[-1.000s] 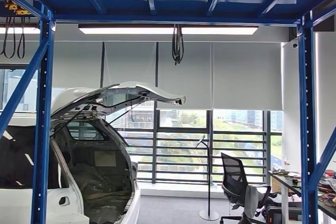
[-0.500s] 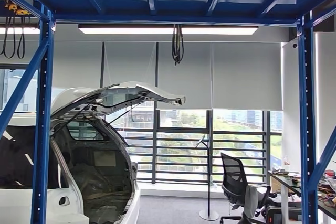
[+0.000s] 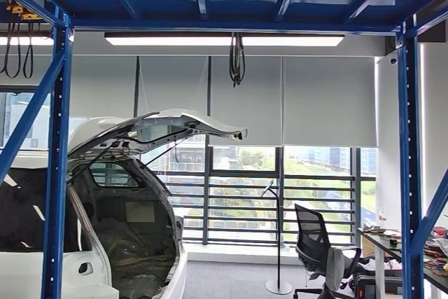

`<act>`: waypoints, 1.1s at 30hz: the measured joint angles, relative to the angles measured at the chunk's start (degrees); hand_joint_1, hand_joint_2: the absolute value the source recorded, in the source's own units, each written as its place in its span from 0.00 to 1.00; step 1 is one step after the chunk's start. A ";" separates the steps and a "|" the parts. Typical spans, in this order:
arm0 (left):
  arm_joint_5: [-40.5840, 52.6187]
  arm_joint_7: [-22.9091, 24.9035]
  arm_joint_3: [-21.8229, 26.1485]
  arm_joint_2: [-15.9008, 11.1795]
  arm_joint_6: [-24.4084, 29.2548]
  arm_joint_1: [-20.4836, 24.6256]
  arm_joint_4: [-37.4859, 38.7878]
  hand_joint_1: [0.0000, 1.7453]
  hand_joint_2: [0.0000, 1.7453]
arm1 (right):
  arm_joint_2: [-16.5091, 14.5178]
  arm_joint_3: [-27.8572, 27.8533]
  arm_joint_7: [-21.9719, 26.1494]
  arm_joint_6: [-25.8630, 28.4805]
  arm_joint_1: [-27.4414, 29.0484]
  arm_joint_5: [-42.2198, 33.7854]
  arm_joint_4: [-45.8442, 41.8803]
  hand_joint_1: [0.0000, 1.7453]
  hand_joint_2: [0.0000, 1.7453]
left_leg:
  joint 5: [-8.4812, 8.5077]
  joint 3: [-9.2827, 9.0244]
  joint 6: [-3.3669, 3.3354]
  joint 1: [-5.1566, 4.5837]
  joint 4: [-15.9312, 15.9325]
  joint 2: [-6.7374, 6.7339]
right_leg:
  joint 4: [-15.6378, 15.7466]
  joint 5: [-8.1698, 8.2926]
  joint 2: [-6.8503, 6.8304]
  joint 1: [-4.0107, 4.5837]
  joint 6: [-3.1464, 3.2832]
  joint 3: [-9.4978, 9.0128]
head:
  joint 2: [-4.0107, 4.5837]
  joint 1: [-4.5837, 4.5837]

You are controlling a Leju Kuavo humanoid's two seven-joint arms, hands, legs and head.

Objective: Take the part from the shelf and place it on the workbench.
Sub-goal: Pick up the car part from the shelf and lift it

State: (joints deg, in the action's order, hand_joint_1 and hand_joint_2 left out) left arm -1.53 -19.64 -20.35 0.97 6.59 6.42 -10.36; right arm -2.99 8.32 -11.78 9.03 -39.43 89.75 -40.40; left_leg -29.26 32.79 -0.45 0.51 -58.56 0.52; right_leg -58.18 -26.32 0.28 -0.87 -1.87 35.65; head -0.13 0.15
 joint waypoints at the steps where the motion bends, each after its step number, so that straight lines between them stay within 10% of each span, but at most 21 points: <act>1: 0.00 -0.02 0.01 0.10 -0.02 0.00 0.00 0.00 0.00 | -0.09 0.09 -0.01 -0.01 -0.22 0.11 0.25 0.00 1.00 | 0.00 0.00 0.00 0.00 0.00 0.00 | 0.00 0.00 0.00 0.00 0.00 0.00 | 0.00 0.00; 33: 0.81 0.05 1.15 1.86 -0.07 0.00 0.00 0.00 0.00 | -4.67 5.40 0.66 -1.43 -5.68 -0.78 6.10 0.00 1.00 | 0.01 -0.01 0.02 0.00 0.00 0.00 | -0.02 0.00 0.01 0.00 0.01 0.01 | 0.00 0.00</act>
State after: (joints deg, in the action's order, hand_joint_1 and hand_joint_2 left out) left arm -0.72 -19.59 -19.20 2.83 6.52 6.42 -10.36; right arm -7.66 13.73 -11.12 7.61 -45.11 88.97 -34.31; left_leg -29.25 32.78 -0.43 0.52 -58.57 0.52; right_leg -58.19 -26.32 0.29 -0.87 -1.86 35.66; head -0.13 0.15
